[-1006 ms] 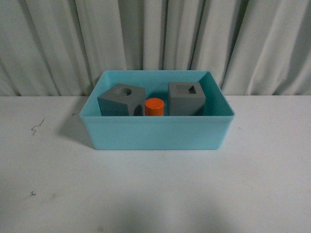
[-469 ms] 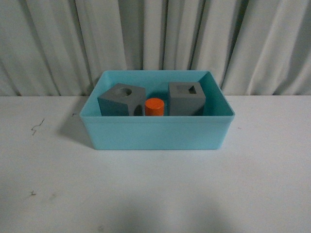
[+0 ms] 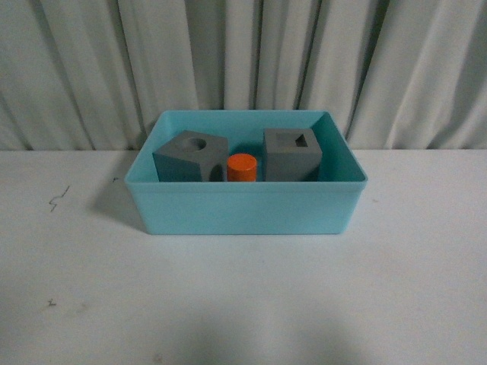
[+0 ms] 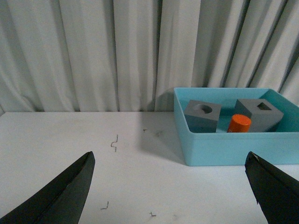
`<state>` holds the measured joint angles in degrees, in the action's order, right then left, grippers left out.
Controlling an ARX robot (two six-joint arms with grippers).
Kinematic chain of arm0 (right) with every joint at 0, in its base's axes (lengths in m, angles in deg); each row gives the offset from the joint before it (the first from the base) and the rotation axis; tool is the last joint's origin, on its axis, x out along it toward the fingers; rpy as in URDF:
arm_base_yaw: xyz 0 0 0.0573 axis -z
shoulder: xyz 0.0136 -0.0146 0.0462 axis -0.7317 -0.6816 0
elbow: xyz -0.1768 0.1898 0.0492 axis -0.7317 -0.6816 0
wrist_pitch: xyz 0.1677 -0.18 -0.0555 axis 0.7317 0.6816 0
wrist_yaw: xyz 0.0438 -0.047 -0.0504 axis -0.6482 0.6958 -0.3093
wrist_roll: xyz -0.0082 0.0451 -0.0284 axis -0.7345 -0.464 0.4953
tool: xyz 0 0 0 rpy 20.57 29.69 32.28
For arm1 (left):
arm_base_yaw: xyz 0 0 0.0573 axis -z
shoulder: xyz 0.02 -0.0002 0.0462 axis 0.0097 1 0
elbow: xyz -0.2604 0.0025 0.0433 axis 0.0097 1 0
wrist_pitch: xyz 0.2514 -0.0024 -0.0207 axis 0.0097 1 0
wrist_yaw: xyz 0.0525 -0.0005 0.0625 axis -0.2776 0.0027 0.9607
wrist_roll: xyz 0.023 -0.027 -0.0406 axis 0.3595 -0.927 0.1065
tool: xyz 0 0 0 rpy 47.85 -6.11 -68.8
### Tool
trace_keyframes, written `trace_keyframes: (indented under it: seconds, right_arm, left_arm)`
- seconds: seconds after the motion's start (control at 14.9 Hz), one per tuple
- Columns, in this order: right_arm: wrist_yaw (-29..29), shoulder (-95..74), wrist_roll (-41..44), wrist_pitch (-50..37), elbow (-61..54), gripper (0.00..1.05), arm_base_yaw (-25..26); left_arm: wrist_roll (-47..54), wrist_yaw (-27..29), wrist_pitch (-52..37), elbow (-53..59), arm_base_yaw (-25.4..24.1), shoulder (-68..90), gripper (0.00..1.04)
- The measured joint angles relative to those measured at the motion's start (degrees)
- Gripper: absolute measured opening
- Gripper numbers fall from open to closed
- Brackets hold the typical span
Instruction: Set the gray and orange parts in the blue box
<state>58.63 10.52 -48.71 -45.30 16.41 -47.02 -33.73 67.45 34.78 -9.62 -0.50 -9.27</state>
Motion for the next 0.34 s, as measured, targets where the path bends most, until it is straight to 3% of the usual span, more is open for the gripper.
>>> trace_keyframes:
  seconds: [0.34]
  right_arm:
    - [0.0,0.0,0.0,0.0,0.0,0.98,0.0]
  left_arm:
    - [0.0,0.0,0.0,0.0,0.0,0.0,0.98]
